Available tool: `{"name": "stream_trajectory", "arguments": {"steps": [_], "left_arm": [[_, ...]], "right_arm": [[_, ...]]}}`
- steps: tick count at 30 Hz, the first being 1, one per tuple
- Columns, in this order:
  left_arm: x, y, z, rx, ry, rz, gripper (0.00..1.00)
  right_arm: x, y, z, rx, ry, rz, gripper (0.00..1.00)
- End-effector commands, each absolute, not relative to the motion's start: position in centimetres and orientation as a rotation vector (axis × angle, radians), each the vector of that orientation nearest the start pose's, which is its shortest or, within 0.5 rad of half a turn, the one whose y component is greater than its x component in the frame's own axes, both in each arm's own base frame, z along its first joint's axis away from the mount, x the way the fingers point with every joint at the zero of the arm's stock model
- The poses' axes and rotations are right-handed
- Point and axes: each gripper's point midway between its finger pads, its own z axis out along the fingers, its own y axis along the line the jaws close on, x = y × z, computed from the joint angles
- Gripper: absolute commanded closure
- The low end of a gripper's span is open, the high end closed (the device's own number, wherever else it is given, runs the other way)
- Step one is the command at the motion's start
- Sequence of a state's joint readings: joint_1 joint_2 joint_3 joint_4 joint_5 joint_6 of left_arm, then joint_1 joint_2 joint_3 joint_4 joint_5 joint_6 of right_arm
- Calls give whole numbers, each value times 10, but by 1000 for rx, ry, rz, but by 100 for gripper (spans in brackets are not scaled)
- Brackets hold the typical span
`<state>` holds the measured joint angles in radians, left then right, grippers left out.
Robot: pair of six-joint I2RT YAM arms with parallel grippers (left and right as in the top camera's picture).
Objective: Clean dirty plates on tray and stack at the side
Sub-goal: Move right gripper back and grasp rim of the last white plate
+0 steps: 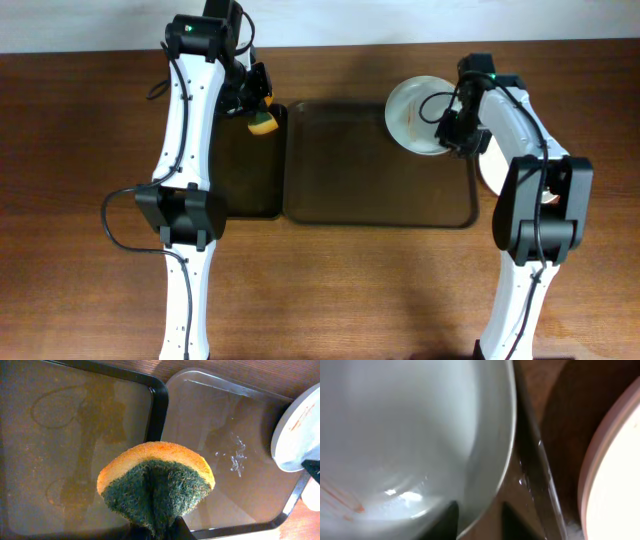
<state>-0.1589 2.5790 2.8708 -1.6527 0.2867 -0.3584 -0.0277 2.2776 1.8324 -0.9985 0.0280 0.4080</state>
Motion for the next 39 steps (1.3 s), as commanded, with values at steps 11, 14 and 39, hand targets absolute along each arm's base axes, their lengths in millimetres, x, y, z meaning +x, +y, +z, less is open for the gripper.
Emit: {"name": "stream_trajectory", "arguments": {"steps": [11,14,39], "left_arm": [[498,-129,146,-224,2960,-483,100],[500,-130,147,-220,2951,-485,100],[507,-137,148,-188,2919,-457,100]], "right_arm": [[404,47,38,406,3195,-99,95],[430,44,68,179,3092,-68,71],[458,17,-12,-457,2928,345,95]]}}
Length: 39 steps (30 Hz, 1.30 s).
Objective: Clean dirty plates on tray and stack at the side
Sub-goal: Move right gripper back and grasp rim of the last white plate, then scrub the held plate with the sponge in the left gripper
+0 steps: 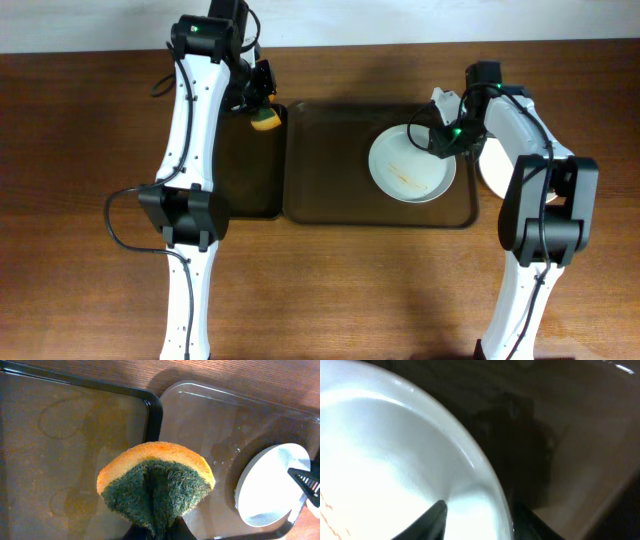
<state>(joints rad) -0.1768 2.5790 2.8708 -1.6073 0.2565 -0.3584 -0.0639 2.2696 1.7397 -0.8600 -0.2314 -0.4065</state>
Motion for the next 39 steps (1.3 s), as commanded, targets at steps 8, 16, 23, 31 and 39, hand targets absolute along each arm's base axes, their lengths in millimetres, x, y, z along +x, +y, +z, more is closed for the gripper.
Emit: {"name": "stream_trajectory", "arguments": {"steps": [8,16,23,31,39], "left_arm": [[506,-145,148,-163,2914,-463,100],[505,-157,149,-129,2911,-468,100],[498,-176,141,-75,2935,-460,100],[488,-201,109,-12,3012,-443,100],[480,-253,65,307,3012,-438,100]], "right_arm": [[419,59,-8,432,3164,507,96],[400,62,0,517,3181,-32,92],[454,68,17,-221,3001,41,34],[434,78,3,-59,3075,174,96],[423,74,-2,172,3096,519,96]]}}
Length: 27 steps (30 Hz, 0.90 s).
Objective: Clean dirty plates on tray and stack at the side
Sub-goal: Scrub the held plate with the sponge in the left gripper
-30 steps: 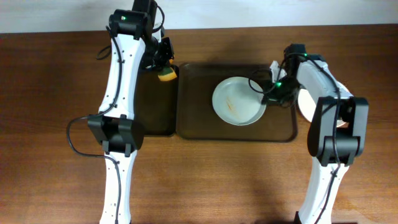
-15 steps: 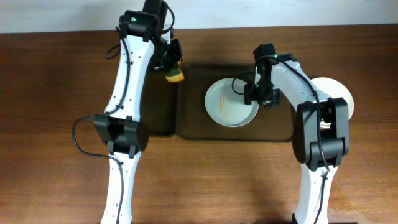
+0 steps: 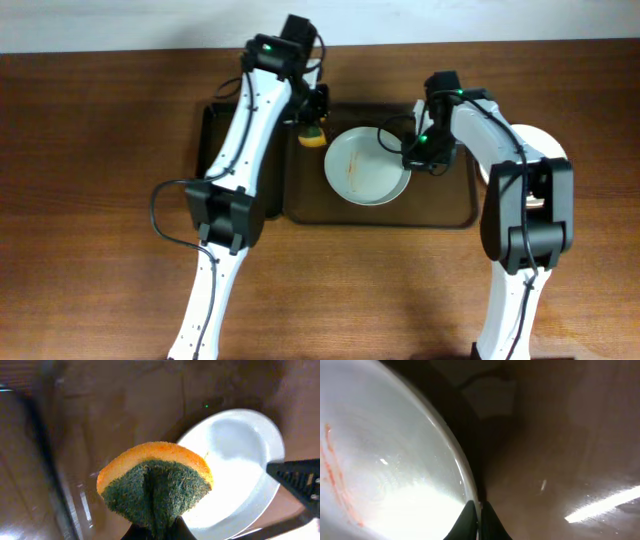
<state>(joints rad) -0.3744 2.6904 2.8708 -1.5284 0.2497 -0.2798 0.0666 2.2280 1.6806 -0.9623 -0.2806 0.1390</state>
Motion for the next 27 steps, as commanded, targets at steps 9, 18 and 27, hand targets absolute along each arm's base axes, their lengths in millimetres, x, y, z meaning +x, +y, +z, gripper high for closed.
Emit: {"name": "stream_trajectory", "arguments": {"steps": [9,18,27], "left_arm": [[444,-305,-25,792,3041,-465,100],[417,-313,-55,588,3192,-264,100],[444,-218,-50,-201,3080,466,100]], "right_arm": [[419,67,-18,278,3076,576,96],[419,66,-18,279,3078,575,96],[418,64,-19,281,3081,559,96]]}}
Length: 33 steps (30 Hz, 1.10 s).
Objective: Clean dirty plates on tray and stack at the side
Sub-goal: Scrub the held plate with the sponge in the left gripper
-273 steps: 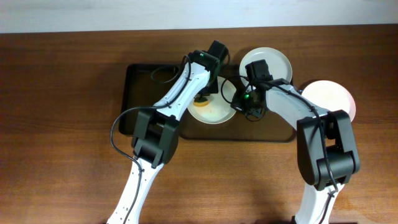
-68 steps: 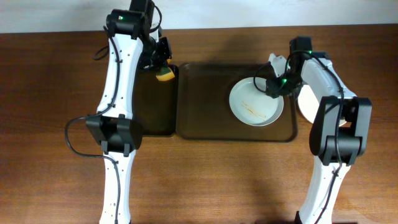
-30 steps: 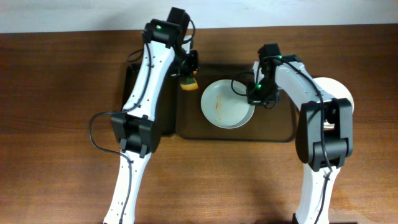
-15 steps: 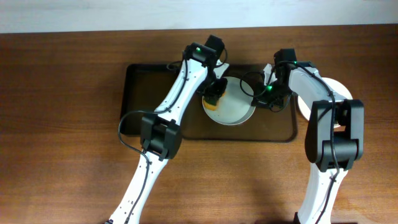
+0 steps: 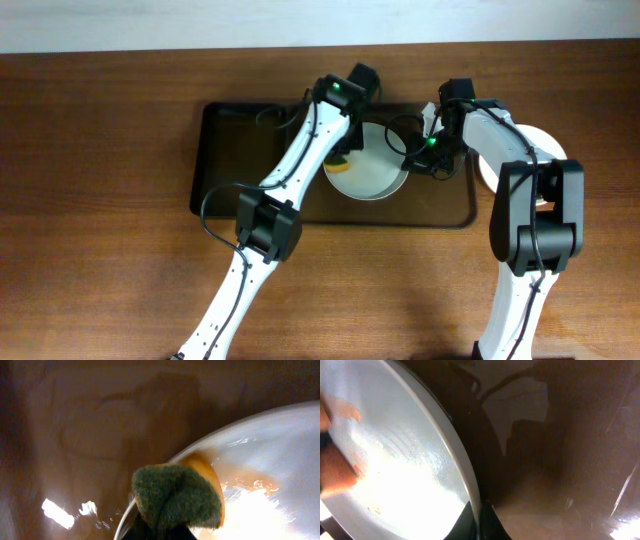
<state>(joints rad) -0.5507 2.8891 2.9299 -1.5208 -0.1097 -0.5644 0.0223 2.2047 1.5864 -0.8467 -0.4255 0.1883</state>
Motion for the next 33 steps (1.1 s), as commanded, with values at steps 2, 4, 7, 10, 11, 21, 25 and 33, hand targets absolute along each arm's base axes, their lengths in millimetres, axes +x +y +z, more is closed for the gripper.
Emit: {"name": "stream_trajectory", "arguments": {"steps": [2,4,7,10,11,21,25,33], "left_arm": [[407,-247,-52,-57,3243,364,100],[372,-297,-52,222,3373,83,100],[379,-312,-56,275,3295,71,100],[431,-333,-59,224,3114,-119,100],[446,-337,-59,210,3060,-152,100],[415,-272,-57,55,3324,-43,100],[358,-326,-39,246,3502,-482,100],[443,-299,-60,380,3097,14,100]], "right_arm": [[418,64,-19,277,3081,559,96],[418,64,-19,277,3082,559,96],[418,65,-19,279,3085,560,96],[417,64,-19,278,3086,559,96],[417,64,-19,278,3085,559,96],[419,64,-19,276,3081,559,96],[418,64,-19,277,3082,559,96],[418,64,-19,276,3082,558,96]]}}
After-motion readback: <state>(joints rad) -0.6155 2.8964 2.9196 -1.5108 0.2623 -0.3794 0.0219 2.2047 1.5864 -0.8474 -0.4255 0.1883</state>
